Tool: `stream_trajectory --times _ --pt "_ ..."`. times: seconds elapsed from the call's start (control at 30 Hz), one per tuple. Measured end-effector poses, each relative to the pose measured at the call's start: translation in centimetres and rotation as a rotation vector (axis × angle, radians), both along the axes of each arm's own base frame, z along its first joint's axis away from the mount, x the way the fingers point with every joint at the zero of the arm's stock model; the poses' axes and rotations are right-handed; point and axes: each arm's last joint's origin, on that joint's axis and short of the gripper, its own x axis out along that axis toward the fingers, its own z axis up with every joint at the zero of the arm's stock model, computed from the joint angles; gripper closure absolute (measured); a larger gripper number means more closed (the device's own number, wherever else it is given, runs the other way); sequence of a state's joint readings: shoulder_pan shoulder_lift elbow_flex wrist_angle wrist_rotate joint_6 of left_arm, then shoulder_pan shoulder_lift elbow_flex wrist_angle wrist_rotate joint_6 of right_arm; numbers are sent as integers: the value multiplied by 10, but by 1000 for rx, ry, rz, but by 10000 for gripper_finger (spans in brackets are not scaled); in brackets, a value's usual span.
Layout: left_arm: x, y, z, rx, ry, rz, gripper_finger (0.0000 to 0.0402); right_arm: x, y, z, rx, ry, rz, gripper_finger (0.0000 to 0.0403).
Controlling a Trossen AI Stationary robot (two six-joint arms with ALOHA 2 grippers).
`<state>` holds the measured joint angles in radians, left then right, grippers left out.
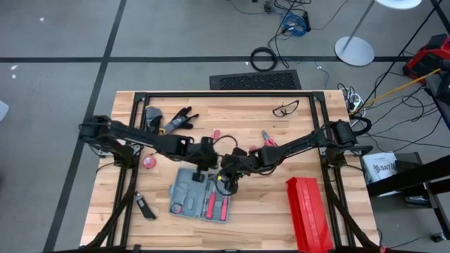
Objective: Prefit tool cases
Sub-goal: Put the red hammer into the gray prefit tools case
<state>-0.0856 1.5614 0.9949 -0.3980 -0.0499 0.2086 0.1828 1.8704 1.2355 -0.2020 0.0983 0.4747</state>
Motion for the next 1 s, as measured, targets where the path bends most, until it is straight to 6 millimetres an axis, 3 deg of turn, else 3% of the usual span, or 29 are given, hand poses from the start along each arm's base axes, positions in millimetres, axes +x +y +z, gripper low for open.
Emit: stream_trajectory --times 0.27,0.47,0.7,1.0 --pt "-33 2 -2 -42 278 56 311 -2 1 -21 20 111 -11 403" --pt "-51 -3 -28 -191 412 30 311 3 1 -38 29 143 8 403" --pt "-47 -14 -48 -277 248 39 311 8 -5 -43 35 120 25 403" --pt "-37 -13 -46 -277 94 75 311 18 -14 -37 19 4 35 403"
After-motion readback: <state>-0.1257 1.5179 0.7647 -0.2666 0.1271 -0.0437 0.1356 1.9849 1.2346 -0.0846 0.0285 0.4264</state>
